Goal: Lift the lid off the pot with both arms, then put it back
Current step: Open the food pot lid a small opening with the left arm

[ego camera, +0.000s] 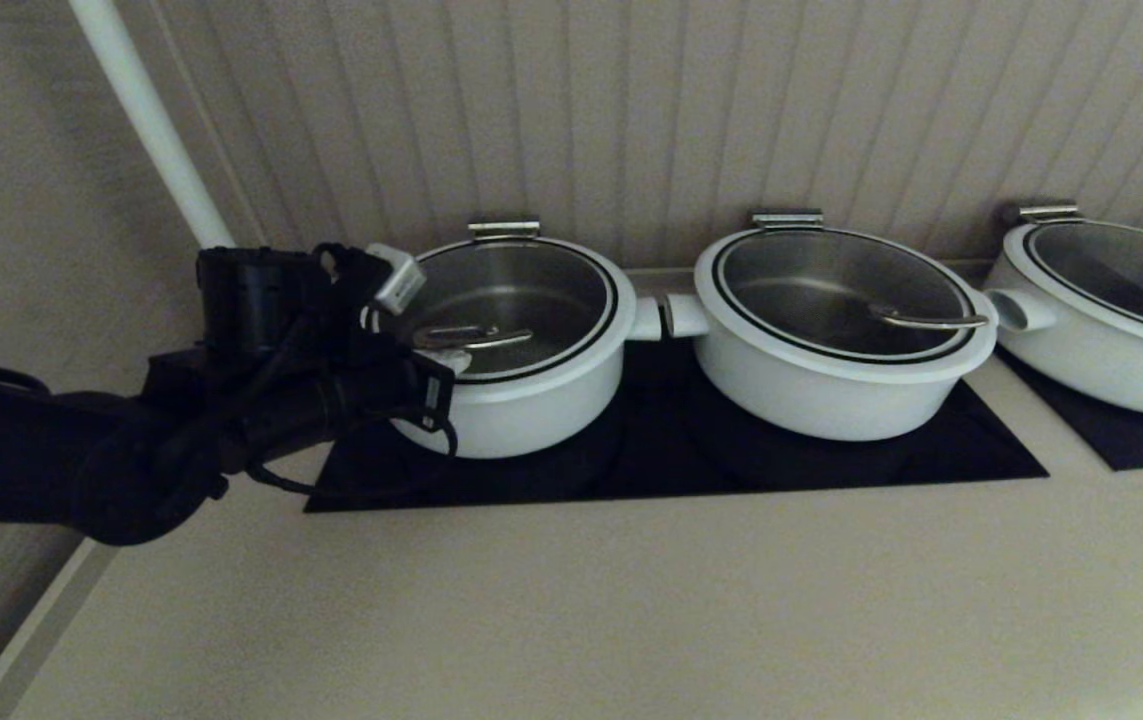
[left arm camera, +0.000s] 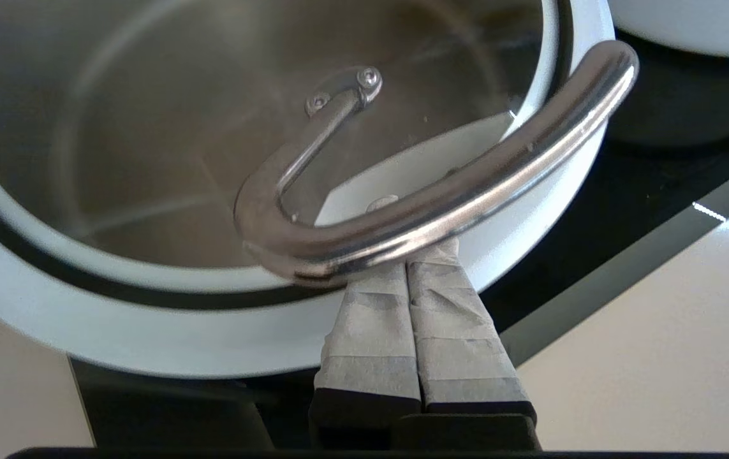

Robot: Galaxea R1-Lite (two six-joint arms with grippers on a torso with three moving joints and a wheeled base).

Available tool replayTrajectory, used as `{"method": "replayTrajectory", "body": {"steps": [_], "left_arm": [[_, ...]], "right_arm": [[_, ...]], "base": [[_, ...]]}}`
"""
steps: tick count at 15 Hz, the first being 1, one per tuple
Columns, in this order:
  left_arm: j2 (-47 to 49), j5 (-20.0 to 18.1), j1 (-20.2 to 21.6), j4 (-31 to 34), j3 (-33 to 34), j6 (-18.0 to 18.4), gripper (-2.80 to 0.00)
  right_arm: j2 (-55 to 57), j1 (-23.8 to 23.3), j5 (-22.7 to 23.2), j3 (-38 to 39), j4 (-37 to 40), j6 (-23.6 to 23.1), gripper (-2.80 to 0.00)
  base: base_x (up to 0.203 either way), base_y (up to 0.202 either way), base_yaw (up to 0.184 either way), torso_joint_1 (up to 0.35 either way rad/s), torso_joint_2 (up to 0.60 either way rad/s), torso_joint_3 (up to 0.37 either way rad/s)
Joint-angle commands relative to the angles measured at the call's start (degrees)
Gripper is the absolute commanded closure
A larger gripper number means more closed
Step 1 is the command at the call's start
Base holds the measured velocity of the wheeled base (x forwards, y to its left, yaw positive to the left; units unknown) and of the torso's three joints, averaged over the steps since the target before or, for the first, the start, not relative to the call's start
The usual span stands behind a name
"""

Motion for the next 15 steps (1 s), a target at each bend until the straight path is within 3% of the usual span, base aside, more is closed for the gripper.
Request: {"method": "replayTrajectory", "body": {"steps": [1, 15], "left_arm": [[0.8, 0.9, 0.0, -0.3, -1.4, 0.1, 0.0], [1.0, 1.9, 0.1, 0.5, -7.3, 0.5, 0.0]], "right_arm": [[0.0, 0.0, 0.1, 0.0, 0.0, -0.1, 0.0], [0.0, 0.0, 0.2, 0.0, 0.0, -1.6, 0.0]], "base": [[0.0, 0.0, 0.0, 0.0, 0.0, 0.0], [0.0, 0.0, 0.0, 0.0, 0.0, 0.0]]}}
